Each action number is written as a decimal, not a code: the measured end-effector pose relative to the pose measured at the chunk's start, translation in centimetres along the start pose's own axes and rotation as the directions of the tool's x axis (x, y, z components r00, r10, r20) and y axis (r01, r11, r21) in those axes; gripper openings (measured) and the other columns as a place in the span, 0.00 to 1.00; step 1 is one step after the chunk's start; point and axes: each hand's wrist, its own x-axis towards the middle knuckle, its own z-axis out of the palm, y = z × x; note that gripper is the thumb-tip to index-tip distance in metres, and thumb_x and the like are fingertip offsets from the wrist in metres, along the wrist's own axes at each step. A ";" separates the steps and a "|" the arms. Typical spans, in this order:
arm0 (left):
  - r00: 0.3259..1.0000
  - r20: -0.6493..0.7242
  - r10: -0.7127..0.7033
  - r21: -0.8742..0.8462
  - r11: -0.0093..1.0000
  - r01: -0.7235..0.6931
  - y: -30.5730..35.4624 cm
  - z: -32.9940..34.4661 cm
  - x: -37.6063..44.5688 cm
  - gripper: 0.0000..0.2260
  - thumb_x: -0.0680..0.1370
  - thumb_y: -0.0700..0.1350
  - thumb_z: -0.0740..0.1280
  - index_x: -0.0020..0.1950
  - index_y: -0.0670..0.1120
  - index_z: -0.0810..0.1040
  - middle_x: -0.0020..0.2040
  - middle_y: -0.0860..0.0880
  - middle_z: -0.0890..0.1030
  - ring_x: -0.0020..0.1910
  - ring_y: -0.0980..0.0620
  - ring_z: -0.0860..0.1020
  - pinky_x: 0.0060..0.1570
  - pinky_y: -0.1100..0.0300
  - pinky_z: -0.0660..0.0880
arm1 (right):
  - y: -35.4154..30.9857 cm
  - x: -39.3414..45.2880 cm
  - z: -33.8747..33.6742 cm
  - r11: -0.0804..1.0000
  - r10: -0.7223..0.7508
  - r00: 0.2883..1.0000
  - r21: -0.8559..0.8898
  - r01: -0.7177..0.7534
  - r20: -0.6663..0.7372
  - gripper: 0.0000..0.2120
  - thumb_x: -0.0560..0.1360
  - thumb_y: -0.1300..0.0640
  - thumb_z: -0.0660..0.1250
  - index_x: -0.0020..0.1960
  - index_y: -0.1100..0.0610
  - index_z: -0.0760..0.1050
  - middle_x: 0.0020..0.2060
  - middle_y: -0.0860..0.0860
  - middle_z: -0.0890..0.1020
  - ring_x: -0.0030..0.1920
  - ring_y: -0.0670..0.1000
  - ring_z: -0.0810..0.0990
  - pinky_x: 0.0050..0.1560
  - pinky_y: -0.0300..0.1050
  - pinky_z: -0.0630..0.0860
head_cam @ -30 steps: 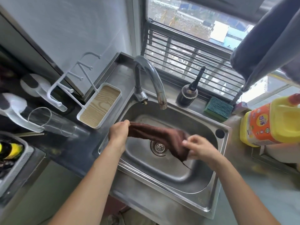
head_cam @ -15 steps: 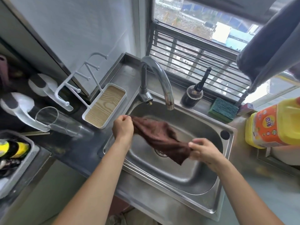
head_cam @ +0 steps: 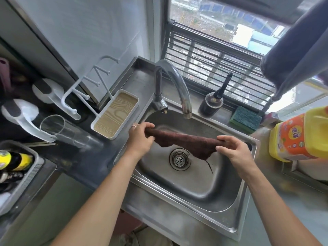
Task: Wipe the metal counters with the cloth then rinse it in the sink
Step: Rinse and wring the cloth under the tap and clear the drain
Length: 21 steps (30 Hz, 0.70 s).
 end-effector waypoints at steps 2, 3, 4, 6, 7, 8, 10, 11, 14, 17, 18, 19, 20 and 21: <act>1.000 0.005 0.016 0.059 0.998 -0.017 0.1 0.0 0.0 0.15 0.75 0.39 0.70 0.60 0.52 0.79 0.57 0.48 0.70 0.61 0.47 0.73 0.65 0.57 0.70 | -0.1 0.0 -0.3 0.996 -0.047 0.998 -0.068 0.049 0.042 0.16 0.72 0.71 0.73 0.54 0.55 0.84 0.44 0.58 0.87 0.42 0.48 0.84 0.48 0.37 0.78; 1.000 -0.006 0.013 0.041 0.999 -0.013 0.2 0.0 0.0 0.15 0.76 0.38 0.68 0.59 0.52 0.79 0.57 0.48 0.71 0.59 0.48 0.73 0.63 0.59 0.70 | -0.3 0.0 -0.3 0.997 -0.051 0.996 -0.047 0.054 0.067 0.15 0.72 0.72 0.73 0.52 0.56 0.85 0.43 0.59 0.87 0.42 0.51 0.84 0.48 0.40 0.79; 1.000 -0.020 -0.004 0.006 1.000 0.004 0.4 -0.1 -0.1 0.15 0.77 0.37 0.66 0.59 0.52 0.80 0.57 0.48 0.73 0.57 0.50 0.74 0.60 0.62 0.69 | -0.4 -0.2 -0.3 0.999 -0.049 0.995 0.005 0.049 0.090 0.13 0.73 0.72 0.72 0.51 0.57 0.85 0.43 0.60 0.87 0.42 0.54 0.85 0.48 0.41 0.81; 0.997 -0.041 -0.059 -0.105 0.993 0.054 0.6 -0.3 -0.1 0.16 0.76 0.35 0.65 0.58 0.51 0.80 0.55 0.50 0.79 0.54 0.52 0.77 0.55 0.65 0.70 | -0.6 -0.4 -0.2 0.992 -0.046 0.993 0.122 0.033 0.109 0.11 0.74 0.71 0.71 0.52 0.61 0.85 0.44 0.60 0.87 0.42 0.56 0.85 0.47 0.40 0.83; 0.995 -0.045 -0.088 -0.166 0.983 0.079 0.7 -0.4 0.0 0.16 0.75 0.35 0.65 0.58 0.51 0.80 0.53 0.51 0.80 0.53 0.52 0.78 0.53 0.64 0.72 | -0.6 -0.5 -0.2 0.985 -0.039 0.995 0.171 0.023 0.093 0.10 0.75 0.69 0.71 0.54 0.61 0.85 0.46 0.60 0.87 0.43 0.55 0.85 0.47 0.40 0.83; 0.993 -0.042 -0.114 -0.208 0.973 0.103 0.8 -0.5 0.0 0.17 0.74 0.35 0.66 0.58 0.51 0.80 0.51 0.52 0.81 0.52 0.52 0.79 0.53 0.62 0.74 | -0.6 -0.5 -0.2 0.978 -0.031 0.997 0.206 0.017 0.065 0.09 0.76 0.68 0.70 0.54 0.60 0.85 0.46 0.59 0.87 0.43 0.53 0.85 0.49 0.41 0.83; 0.991 -0.018 -0.130 -0.248 0.961 0.121 0.9 -0.9 -0.2 0.18 0.73 0.35 0.67 0.58 0.52 0.79 0.47 0.53 0.80 0.51 0.49 0.80 0.53 0.59 0.76 | -0.5 -0.3 -0.3 0.972 -0.030 0.999 0.232 0.033 -0.015 0.09 0.77 0.66 0.70 0.53 0.58 0.85 0.45 0.54 0.87 0.43 0.49 0.84 0.49 0.38 0.82; 0.992 0.007 -0.122 -0.268 0.956 0.120 0.9 -1.1 -0.2 0.18 0.72 0.36 0.68 0.58 0.52 0.79 0.47 0.53 0.80 0.51 0.49 0.80 0.53 0.58 0.77 | -0.5 -0.2 -0.3 0.976 -0.033 0.998 0.214 0.045 -0.060 0.09 0.77 0.67 0.70 0.52 0.56 0.85 0.43 0.51 0.88 0.43 0.47 0.84 0.49 0.35 0.81; 0.991 0.130 -0.045 -0.290 0.954 0.082 0.9 -1.3 -0.1 0.21 0.70 0.38 0.73 0.61 0.53 0.78 0.53 0.51 0.81 0.54 0.51 0.81 0.58 0.56 0.78 | -0.5 0.2 -0.5 0.992 -0.035 0.992 0.113 0.049 -0.123 0.12 0.74 0.69 0.72 0.52 0.55 0.85 0.42 0.49 0.87 0.44 0.46 0.83 0.50 0.32 0.79; 0.986 0.165 0.023 -0.090 0.996 -0.008 0.8 -1.1 0.1 0.25 0.66 0.39 0.72 0.58 0.61 0.76 0.57 0.48 0.77 0.54 0.53 0.78 0.61 0.58 0.76 | -0.9 0.2 -0.3 0.999 -0.040 0.994 0.009 0.041 -0.103 0.15 0.72 0.72 0.73 0.55 0.57 0.84 0.44 0.54 0.86 0.43 0.46 0.83 0.47 0.28 0.77; 0.985 0.169 0.025 -0.008 1.000 -0.024 1.0 -1.2 0.0 0.25 0.67 0.37 0.72 0.58 0.60 0.76 0.58 0.48 0.74 0.53 0.53 0.76 0.61 0.61 0.73 | -0.9 0.3 -0.3 0.999 -0.042 0.994 -0.030 0.039 -0.102 0.16 0.71 0.72 0.74 0.55 0.57 0.84 0.45 0.54 0.86 0.42 0.46 0.83 0.47 0.28 0.77; 0.985 0.168 0.023 0.062 0.997 -0.034 1.2 -1.3 -0.1 0.24 0.70 0.36 0.71 0.60 0.58 0.76 0.59 0.48 0.71 0.52 0.53 0.74 0.60 0.64 0.70 | -1.0 0.3 -0.2 0.996 -0.046 0.994 -0.076 0.038 -0.104 0.17 0.71 0.72 0.74 0.54 0.55 0.84 0.44 0.53 0.86 0.42 0.45 0.83 0.48 0.29 0.77; 0.987 0.162 0.017 0.125 0.991 -0.038 1.3 -1.3 -0.1 0.21 0.72 0.35 0.70 0.60 0.55 0.76 0.60 0.48 0.69 0.50 0.53 0.72 0.58 0.65 0.67 | -1.1 0.3 -0.2 0.988 -0.055 0.993 -0.150 0.039 -0.105 0.17 0.70 0.70 0.75 0.52 0.52 0.84 0.44 0.52 0.87 0.42 0.45 0.84 0.51 0.32 0.78; 0.990 0.142 0.018 0.170 0.985 -0.042 1.3 -1.3 -0.1 0.18 0.74 0.35 0.69 0.60 0.53 0.78 0.60 0.48 0.67 0.50 0.53 0.72 0.57 0.66 0.66 | -1.0 0.3 -0.2 0.972 -0.067 0.992 -0.233 0.041 -0.104 0.16 0.69 0.68 0.76 0.50 0.50 0.84 0.43 0.50 0.88 0.43 0.46 0.85 0.54 0.37 0.79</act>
